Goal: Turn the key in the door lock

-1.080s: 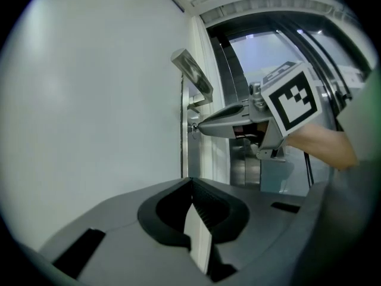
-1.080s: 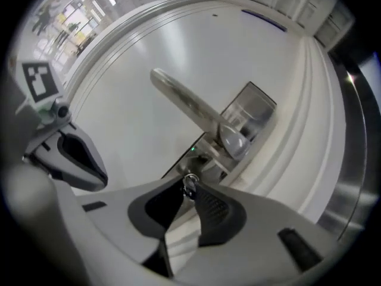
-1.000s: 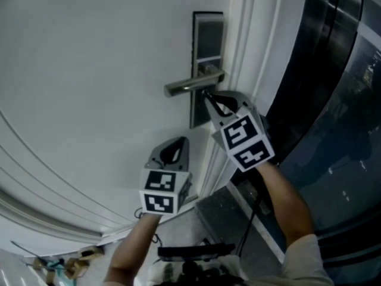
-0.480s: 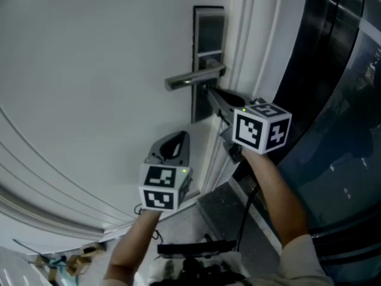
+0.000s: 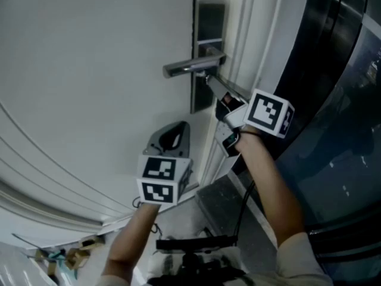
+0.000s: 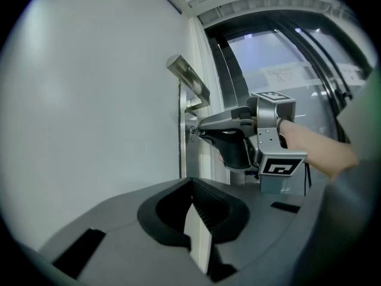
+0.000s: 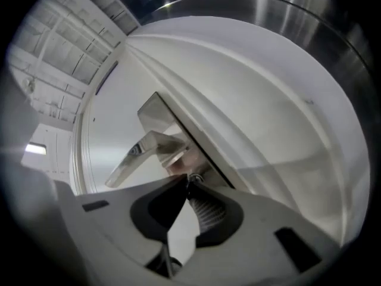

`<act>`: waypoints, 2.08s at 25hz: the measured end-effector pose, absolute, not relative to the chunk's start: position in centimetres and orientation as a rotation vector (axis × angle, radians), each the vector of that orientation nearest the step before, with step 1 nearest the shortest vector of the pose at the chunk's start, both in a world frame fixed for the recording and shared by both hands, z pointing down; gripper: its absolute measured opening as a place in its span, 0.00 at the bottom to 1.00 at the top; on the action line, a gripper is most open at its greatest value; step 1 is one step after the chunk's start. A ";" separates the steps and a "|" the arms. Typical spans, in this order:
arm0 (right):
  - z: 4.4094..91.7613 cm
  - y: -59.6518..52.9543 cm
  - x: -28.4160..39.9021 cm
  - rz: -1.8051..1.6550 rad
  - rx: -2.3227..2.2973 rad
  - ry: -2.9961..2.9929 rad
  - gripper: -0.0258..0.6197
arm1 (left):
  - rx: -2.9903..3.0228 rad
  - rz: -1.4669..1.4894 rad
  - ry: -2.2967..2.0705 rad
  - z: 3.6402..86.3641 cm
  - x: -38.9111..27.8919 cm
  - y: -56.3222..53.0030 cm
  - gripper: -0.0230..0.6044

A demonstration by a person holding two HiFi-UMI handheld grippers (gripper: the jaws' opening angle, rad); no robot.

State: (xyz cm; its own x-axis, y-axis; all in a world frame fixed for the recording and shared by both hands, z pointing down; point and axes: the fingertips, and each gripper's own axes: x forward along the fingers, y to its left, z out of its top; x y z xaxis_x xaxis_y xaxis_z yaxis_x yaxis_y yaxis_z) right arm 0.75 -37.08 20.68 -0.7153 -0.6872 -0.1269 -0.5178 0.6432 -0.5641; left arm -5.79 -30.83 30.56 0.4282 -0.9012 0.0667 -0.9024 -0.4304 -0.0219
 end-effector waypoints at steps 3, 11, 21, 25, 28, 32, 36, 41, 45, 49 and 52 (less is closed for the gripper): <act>20.9 -37.2 0.9 -0.815 -0.897 2.464 0.09 | 2.636 0.109 -1.671 30.7 -5.7 -30.9 0.06; 21.2 -37.4 1.0 -1.132 -0.612 2.187 0.12 | 2.612 0.112 -1.706 30.8 -5.3 -31.1 0.06; 21.2 -35.8 1.5 -1.041 -0.526 2.267 0.13 | 2.521 0.107 -1.843 30.7 -5.1 -31.1 0.06; 21.9 -33.9 1.3 -0.970 -0.468 2.370 0.13 | 2.461 0.114 -1.926 31.0 -5.8 -30.5 0.06; 22.5 -32.1 0.6 -0.870 -0.449 2.456 0.13 | 2.417 0.121 -1.985 31.4 -6.7 -29.7 0.06; 24.2 -28.8 -0.4 -0.585 -0.563 2.629 0.13 | 2.377 0.100 -2.033 31.9 -7.8 -27.6 0.06; 25.6 -25.2 -1.9 -0.343 -0.652 2.745 0.13 | 2.361 0.075 -2.072 32.0 -8.8 -24.7 0.06; 28.1 -19.9 -3.7 -0.177 -0.770 2.812 0.11 | 2.354 0.066 -2.068 33.5 -9.6 -19.6 0.06; 29.5 -15.4 -4.8 -0.099 -0.833 2.841 0.09 | 2.335 0.066 -2.073 34.5 -10.2 -14.9 0.06; 30.7 -11.2 -5.4 -0.055 -0.863 2.867 0.07 | 2.326 0.063 -2.071 35.4 -10.1 -10.7 0.06; 31.7 -8.0 -5.8 -0.011 -0.889 2.895 0.05 | 2.313 0.049 -2.066 36.1 -10.3 -7.6 0.06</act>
